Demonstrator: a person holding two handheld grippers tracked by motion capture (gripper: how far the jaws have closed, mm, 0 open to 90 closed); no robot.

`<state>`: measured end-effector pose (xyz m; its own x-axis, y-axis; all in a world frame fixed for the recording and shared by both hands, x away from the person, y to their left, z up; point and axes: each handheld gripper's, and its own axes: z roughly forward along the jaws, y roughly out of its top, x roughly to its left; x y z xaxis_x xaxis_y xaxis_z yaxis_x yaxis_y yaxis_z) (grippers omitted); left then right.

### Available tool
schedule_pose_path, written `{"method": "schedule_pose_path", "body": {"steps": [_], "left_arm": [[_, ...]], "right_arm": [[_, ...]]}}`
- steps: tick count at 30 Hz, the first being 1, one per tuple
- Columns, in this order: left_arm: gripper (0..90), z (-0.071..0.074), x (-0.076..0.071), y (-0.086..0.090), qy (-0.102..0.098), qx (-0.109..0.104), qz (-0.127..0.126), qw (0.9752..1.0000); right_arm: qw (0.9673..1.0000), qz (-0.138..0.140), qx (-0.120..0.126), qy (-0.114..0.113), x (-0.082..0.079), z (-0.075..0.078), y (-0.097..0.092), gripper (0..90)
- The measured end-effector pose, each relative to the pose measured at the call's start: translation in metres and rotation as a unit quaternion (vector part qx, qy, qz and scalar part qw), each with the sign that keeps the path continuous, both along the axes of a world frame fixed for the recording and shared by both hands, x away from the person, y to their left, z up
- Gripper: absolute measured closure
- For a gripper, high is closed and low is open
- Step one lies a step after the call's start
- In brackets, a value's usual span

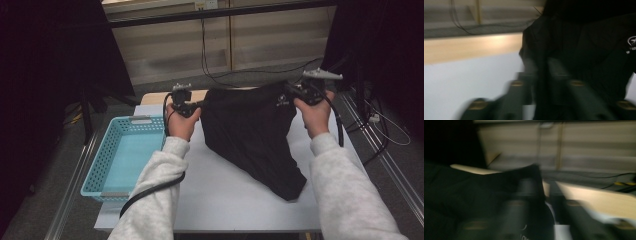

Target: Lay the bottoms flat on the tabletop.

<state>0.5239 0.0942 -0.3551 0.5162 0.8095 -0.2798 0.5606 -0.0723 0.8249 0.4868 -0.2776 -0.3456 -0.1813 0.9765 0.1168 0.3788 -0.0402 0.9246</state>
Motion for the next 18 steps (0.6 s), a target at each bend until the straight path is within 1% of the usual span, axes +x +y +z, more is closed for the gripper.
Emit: {"method": "schedule_pose_path", "body": {"steps": [1,2,3,4,5,6,7,8,9,10,11,13,14,16,17,18], "left_arm": [[54.4,-0.002,-0.001,-0.002,-0.004,0.008,-0.003,1.0],[51.3,-0.005,-0.005,-0.005,-0.006,0.02,-0.008,0.9998],[45.2,-0.011,-0.009,-0.007,0.0,0.023,-0.019,0.9996],[40.7,-0.017,-0.014,-0.01,0.003,0.028,-0.028,0.9992],[37.5,-0.024,-0.019,-0.012,0.008,0.036,-0.036,0.9987],[35.2,-0.031,-0.025,-0.013,0.015,0.04,-0.043,0.9981],[32.5,-0.038,-0.031,-0.014,0.022,0.043,-0.053,0.9974],[30.9,-0.043,-0.038,-0.015,0.025,0.043,-0.06,0.997],[30.3,-0.048,-0.045,-0.015,0.024,0.05,-0.068,0.9961],[28.9,-0.053,-0.053,-0.015,0.025,0.057,-0.075,0.9952],[27.2,-0.056,-0.058,-0.015,0.026,0.057,-0.079,0.9949],[25.5,-0.061,-0.07,-0.016,0.031,0.058,-0.093,0.9935],[25.5,-0.062,-0.076,-0.016,0.028,0.057,-0.093,0.9936],[24.3,-0.066,-0.085,-0.016,0.023,0.063,-0.104,0.9923],[24.3,-0.068,-0.09,-0.015,0.017,0.066,-0.109,0.9917],[24.0,-0.07,-0.092,-0.014,0.016,0.069,-0.112,0.9912]], "right_arm": [[0.9998,-0.01,-0.006,0.015,0.003,0.002,0.002,57.0],[0.9998,0.002,-0.016,0.015,0.002,0.001,0.004,57.5],[0.9995,0.015,-0.02,0.018,-0.002,-0.002,0.007,51.3],[0.999,0.03,-0.022,0.025,-0.008,-0.007,0.009,47.1],[0.9981,0.043,-0.031,0.033,-0.015,-0.014,0.01,43.5],[0.9972,0.048,-0.038,0.042,-0.023,-0.021,0.01,40.4],[0.9962,0.058,-0.04,0.051,-0.032,-0.029,0.009,39.5],[0.9955,0.067,-0.037,0.057,-0.042,-0.037,0.009,39.1],[0.9948,0.07,-0.042,0.061,-0.053,-0.045,0.009,36.7],[0.993,0.077,-0.054,0.071,-0.064,-0.052,0.009,35.4],[0.9909,0.08,-0.075,0.079,-0.077,-0.06,0.011,36.0],[0.9877,0.085,-0.104,0.081,-0.095,-0.069,0.013,34.8],[0.9876,0.089,-0.1,0.082,-0.105,-0.073,0.013,34.1],[0.9878,0.093,-0.092,0.084,-0.121,-0.08,0.013,31.8],[0.9885,0.091,-0.091,0.08,-0.128,-0.082,0.013,31.5],[0.9887,0.087,-0.096,0.076,-0.137,-0.085,0.013,29.9]]}}
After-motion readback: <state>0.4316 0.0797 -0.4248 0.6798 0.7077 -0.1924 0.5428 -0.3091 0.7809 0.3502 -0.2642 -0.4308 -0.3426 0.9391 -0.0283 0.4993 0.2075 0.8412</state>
